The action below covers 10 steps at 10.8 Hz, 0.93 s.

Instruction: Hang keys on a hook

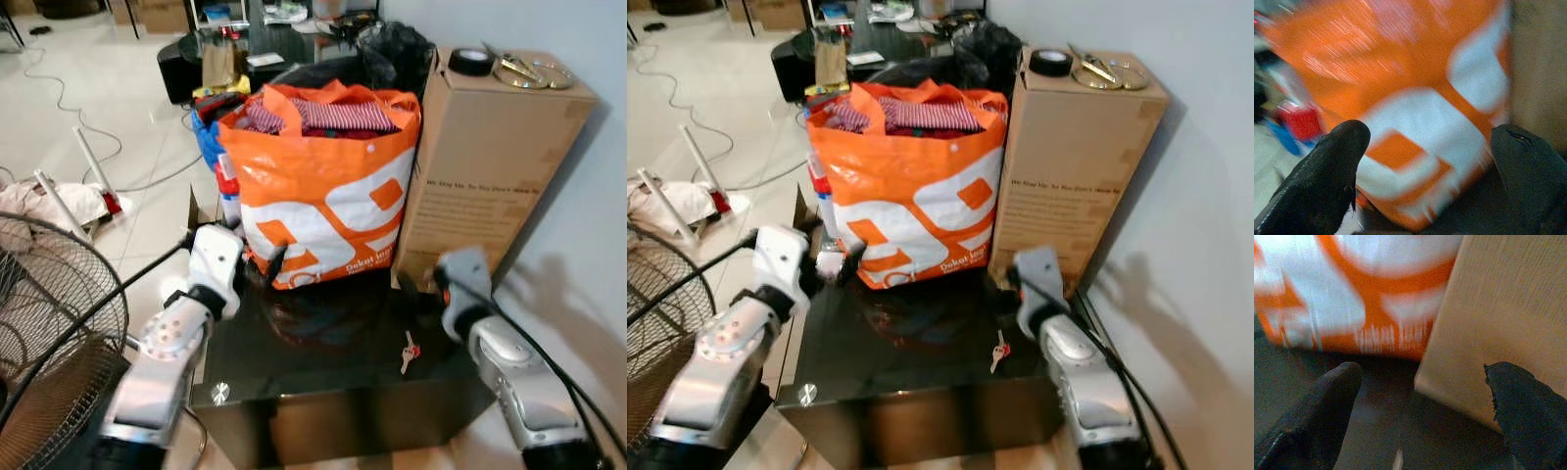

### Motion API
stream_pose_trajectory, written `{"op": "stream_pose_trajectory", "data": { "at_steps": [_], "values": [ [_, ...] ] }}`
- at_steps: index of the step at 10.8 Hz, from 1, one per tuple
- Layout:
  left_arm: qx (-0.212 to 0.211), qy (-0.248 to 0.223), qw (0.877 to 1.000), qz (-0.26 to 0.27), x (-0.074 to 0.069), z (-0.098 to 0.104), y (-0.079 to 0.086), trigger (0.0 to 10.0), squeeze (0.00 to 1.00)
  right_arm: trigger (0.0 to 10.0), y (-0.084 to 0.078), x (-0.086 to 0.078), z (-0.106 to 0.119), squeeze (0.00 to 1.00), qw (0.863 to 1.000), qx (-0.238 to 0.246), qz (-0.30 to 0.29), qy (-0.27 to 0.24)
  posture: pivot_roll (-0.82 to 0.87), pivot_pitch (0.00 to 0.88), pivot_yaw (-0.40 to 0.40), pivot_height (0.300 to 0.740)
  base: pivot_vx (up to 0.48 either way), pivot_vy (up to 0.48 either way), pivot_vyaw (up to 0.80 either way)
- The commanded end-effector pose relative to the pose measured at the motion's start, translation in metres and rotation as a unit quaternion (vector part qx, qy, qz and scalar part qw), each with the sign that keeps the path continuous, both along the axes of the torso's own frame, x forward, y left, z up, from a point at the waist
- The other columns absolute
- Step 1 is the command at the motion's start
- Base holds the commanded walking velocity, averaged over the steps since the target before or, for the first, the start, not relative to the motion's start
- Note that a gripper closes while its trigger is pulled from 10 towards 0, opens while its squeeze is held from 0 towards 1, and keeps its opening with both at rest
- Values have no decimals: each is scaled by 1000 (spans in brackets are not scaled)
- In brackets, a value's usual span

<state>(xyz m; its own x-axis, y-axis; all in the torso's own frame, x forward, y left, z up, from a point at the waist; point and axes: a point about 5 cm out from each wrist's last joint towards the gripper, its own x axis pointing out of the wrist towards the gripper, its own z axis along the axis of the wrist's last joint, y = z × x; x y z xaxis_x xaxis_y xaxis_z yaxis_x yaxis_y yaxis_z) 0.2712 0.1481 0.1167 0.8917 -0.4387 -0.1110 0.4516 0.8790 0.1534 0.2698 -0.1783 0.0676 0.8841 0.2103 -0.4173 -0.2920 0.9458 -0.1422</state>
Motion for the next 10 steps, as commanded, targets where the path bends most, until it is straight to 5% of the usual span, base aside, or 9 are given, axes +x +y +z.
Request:
{"op": "stream_pose_trajectory", "data": {
  "at_steps": [1,2,3,6,10],
  "values": [
    [28,31,998,-42,-4,-9,-4,10000,86,10000,5,1,-13,1000,999,-9,25,42,-25,0,27,740,0,0,0],
    [78,74,991,-76,-7,-23,-1,10000,78,10000,8,5,-21,212,997,-12,37,63,-23,0,25,740,0,0,0],
    [88,87,989,-87,-6,-28,1,10000,78,10000,13,10,-25,0,996,-9,44,73,-21,0,21,740,0,0,0],
    [104,146,970,-166,-16,-37,1,10000,78,10000,16,20,-52,0,989,-30,16,141,-19,0,13,740,0,0,0],
    [121,202,939,-249,-25,-46,-3,10000,82,10000,12,16,-71,0,978,20,-19,208,-9,0,-18,740,0,0,0]
  ]
}}
